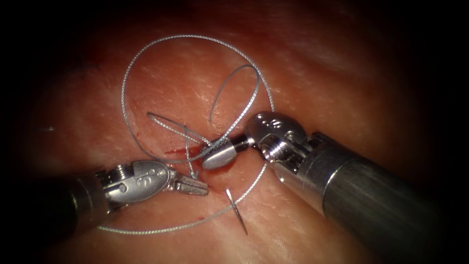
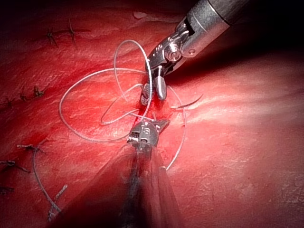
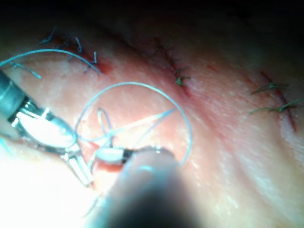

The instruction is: Wound Closure

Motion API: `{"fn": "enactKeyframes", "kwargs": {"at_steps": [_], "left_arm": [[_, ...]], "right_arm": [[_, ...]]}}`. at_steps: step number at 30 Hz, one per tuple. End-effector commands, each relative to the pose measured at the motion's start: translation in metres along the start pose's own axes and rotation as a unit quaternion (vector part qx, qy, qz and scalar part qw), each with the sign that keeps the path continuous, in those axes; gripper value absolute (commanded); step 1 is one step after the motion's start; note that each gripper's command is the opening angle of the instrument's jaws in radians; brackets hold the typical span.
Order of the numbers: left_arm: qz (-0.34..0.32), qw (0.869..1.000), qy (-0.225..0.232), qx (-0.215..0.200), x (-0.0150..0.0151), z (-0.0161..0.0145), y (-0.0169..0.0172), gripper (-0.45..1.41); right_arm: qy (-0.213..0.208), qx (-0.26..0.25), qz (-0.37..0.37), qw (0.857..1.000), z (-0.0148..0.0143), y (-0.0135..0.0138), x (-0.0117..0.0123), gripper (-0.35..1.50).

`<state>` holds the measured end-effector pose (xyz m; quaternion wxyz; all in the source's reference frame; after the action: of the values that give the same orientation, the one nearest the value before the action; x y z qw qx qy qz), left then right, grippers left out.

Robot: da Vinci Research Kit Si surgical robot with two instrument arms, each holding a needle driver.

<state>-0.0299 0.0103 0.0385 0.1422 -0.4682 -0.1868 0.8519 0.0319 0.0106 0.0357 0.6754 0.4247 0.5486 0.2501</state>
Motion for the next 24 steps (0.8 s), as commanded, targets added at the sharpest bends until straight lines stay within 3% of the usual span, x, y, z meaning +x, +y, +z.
{"fn": "enactKeyframes", "kwargs": {"at_steps": [1,5,6,8,12,18,24], "left_arm": [[0.005,1.000,0.002,0.000,-0.0002,0.0007,-0.0003,-0.30],[0.028,0.999,0.021,0.011,0.0009,0.0002,0.0006,0.04],[0.028,0.999,0.021,0.011,0.0009,0.0002,0.0006,0.04],[0.048,0.998,0.031,0.021,0.0018,0.0001,0.0010,0.34],[0.066,0.997,0.042,0.028,0.0023,0.0004,0.0013,0.36],[0.080,0.994,0.059,0.043,0.0038,0.0016,0.0016,0.39],[0.073,0.993,0.065,0.061,0.0052,0.0039,0.0007,0.27]], "right_arm": [[0.002,-0.008,-0.009,1.000,-0.0001,0.0013,0.0006,1.20],[0.017,-0.056,-0.018,0.998,-0.0035,0.0031,0.0018,1.36],[0.017,-0.056,-0.018,0.998,-0.0035,0.0031,0.0018,1.36],[0.034,-0.074,-0.015,0.997,-0.0055,0.0041,0.0020,1.40],[0.039,-0.081,-0.011,0.996,-0.0066,0.0042,0.0019,1.43],[0.046,-0.077,-0.012,0.996,-0.0087,0.0033,0.0010,1.33],[0.069,-0.087,-0.018,0.994,-0.0097,0.0023,0.0003,1.31]]}}
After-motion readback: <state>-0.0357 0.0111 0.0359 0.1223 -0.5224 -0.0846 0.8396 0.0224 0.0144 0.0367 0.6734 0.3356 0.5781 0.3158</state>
